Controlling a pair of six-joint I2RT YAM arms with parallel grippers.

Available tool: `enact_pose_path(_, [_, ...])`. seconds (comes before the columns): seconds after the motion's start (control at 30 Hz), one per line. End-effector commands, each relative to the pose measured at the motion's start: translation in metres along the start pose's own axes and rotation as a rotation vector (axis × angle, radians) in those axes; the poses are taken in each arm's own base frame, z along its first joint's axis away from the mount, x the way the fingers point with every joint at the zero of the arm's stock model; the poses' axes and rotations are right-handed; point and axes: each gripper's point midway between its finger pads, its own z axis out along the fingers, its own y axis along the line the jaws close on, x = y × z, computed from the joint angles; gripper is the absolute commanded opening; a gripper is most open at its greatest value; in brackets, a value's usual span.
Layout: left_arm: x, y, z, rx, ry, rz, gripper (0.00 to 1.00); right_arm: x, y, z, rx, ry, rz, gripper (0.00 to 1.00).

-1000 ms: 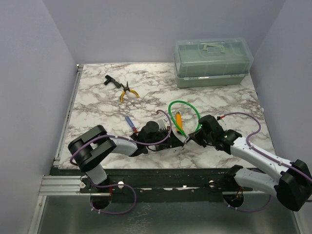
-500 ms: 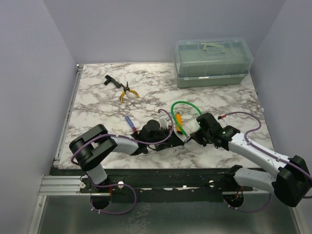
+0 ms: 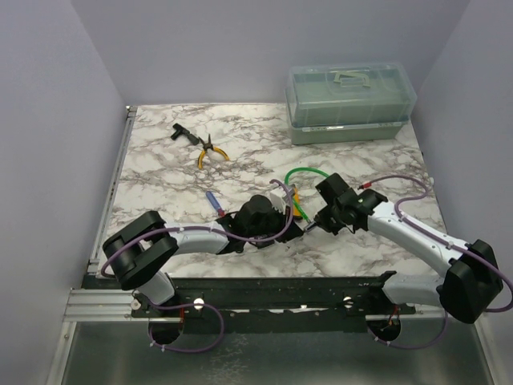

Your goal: Unlock with the key

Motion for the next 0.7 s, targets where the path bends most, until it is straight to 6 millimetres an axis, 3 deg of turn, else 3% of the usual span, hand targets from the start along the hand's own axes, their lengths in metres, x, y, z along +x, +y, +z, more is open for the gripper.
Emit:
enact_pose_path(0.0, [-0.025,0.018,-0.003,-0.148,-0.079,0.183,0.00,0.014,0.006,-0.015,0.026,0.077,0.018,0.00])
enact_pose_path(0.3, [-0.029,0.004,-0.005,-0.256,-0.100,0.465,0.00,0.011,0.019,-0.027,0.028,0.081,0.021,0.00])
enact_pose_path(0.67, [-0.035,0.003,-0.008,-0.451,-0.092,0.779,0.00,0.012,0.023,-0.033,0.041,0.096,0.036,0.00])
